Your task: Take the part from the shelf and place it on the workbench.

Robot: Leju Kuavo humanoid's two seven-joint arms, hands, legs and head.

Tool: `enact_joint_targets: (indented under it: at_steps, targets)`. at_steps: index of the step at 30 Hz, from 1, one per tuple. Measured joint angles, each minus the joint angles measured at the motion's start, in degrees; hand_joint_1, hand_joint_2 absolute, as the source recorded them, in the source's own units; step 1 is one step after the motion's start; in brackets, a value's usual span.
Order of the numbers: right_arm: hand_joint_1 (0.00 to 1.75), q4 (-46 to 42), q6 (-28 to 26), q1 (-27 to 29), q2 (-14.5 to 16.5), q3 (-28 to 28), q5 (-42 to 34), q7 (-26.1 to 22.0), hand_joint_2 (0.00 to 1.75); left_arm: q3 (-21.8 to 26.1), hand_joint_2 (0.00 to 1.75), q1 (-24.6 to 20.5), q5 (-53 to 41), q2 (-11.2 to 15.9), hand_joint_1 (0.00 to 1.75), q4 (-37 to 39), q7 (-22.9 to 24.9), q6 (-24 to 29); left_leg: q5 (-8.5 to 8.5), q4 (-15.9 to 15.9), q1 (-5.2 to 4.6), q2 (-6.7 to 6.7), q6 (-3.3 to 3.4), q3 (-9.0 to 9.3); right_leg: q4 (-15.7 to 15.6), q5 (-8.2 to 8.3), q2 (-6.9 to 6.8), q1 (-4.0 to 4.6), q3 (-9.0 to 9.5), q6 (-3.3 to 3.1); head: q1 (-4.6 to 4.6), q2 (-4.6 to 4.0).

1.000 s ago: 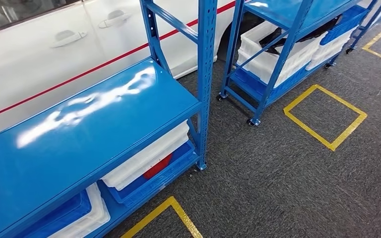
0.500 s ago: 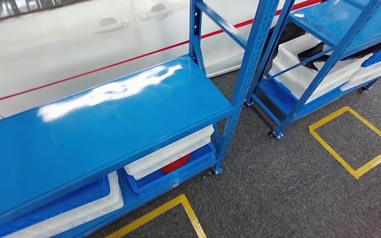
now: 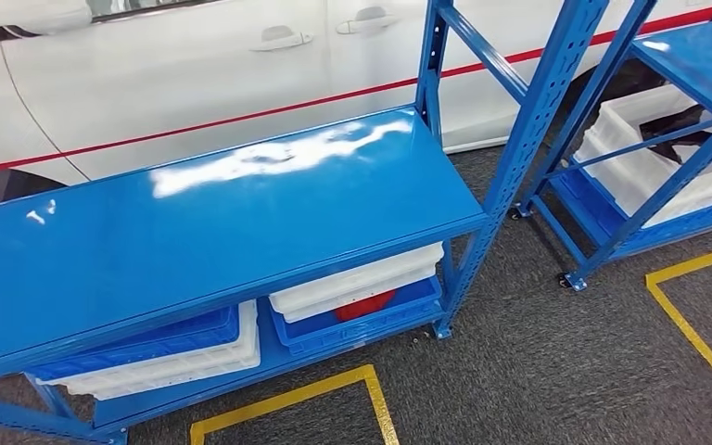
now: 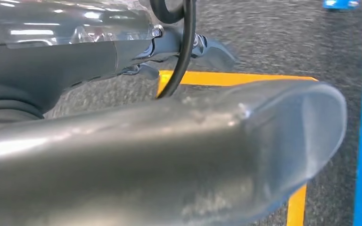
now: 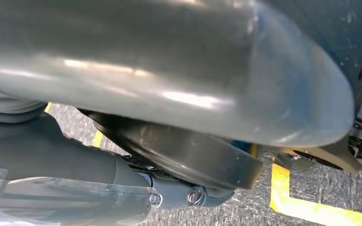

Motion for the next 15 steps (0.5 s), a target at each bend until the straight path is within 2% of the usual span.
enact_joint_targets:
  at_steps: [1,2,3,4,5,6,8,9,10,12,15]
  targets:
    - [0.00,0.0,0.0,0.1,0.0,0.0,0.0,0.0,0.00,0.0,0.00,-0.1,0.0,0.0,0.00,0.0,0.1,0.0,-2.03,3.7,0.01,1.69,-0.27,-1.70,0.0,-0.06,-0.89,0.14,-0.01,-0.22,-0.24,0.00]
    - [0.00,0.0,0.0,0.3,-0.1,0.0,0.0,0.0,0.00,0.0,0.00,-0.1,0.0,0.0,0.00,0.0,0.2,0.0,-3.91,7.7,0.08,2.54,-0.47,-3.56,0.0,-0.12,-1.79,0.29,-0.04,-0.38,-0.38,0.00]
    - [0.00,0.0,0.0,0.4,-0.1,0.0,0.1,0.0,0.00,0.0,0.00,-0.1,0.0,0.0,0.00,0.0,0.2,0.0,-5.09,10.9,0.14,2.91,-0.60,-5.02,0.0,-0.19,-2.66,0.44,-0.06,-0.45,-0.39,0.00]
    - [0.00,0.0,0.0,0.4,-0.1,0.0,0.1,0.0,0.00,0.0,0.00,-0.1,0.0,0.0,0.00,0.0,0.3,0.0,-5.08,12.1,0.16,3.06,-0.64,-5.49,0.1,-0.28,-3.47,0.55,-0.03,-0.49,-0.39,0.00]
    - [0.00,0.0,0.0,0.5,-0.2,0.0,0.1,0.0,0.00,0.0,0.00,0.0,0.0,0.0,0.00,0.0,0.3,0.0,-3.96,11.0,0.15,3.21,-0.58,-4.77,0.1,-0.39,-4.18,0.63,0.06,-0.51,-0.40,0.00]
    - [0.00,0.0,0.0,0.5,-0.2,0.0,0.1,0.0,0.00,0.0,0.00,0.1,0.0,0.0,0.00,0.0,0.3,0.0,-2.06,7.7,0.11,3.62,-0.40,-2.94,0.1,-0.53,-4.85,0.71,0.22,-0.47,-0.40,0.00]
    - [0.00,0.0,0.0,0.6,-0.2,0.0,0.1,0.1,0.00,0.0,0.00,0.0,0.0,0.0,0.00,0.0,0.3,0.0,0.87,-0.4,-0.27,5.81,0.39,1.36,0.2,-0.84,-5.94,0.99,0.58,-0.22,-0.38,0.00]
    - [0.00,0.0,0.0,0.7,-0.2,0.0,0.1,0.1,0.00,-0.1,0.00,-0.1,0.0,0.1,0.00,0.0,0.3,0.0,1.46,-3.0,-0.52,6.60,0.88,2.58,0.2,-0.97,-6.33,1.15,0.69,0.02,-0.35,0.00]
    - [0.00,0.0,0.0,0.7,-0.2,0.0,0.1,0.1,0.00,-0.1,0.00,-0.2,0.0,0.1,0.00,0.0,0.2,0.0,1.44,-4.0,-0.74,7.02,1.31,2.99,0.2,-1.07,-6.67,1.28,0.77,0.26,-0.31,0.00]
    - [0.00,0.0,0.0,0.8,-0.3,0.0,0.1,0.1,0.00,-0.1,0.00,-0.1,0.0,0.1,0.00,0.0,0.2,0.1,1.59,-4.3,-0.71,6.01,1.89,2.91,0.0,-1.15,-7.35,1.48,1.00,0.77,-0.31,0.00]
    - [0.00,-0.1,0.0,0.7,-0.4,0.0,0.2,-0.1,0.00,-0.1,0.00,0.0,0.0,0.1,0.00,0.1,0.2,0.2,2.35,-5.4,-0.05,4.62,2.63,3.49,1.3,-2.43,-5.67,1.53,0.71,1.61,0.06,0.00]
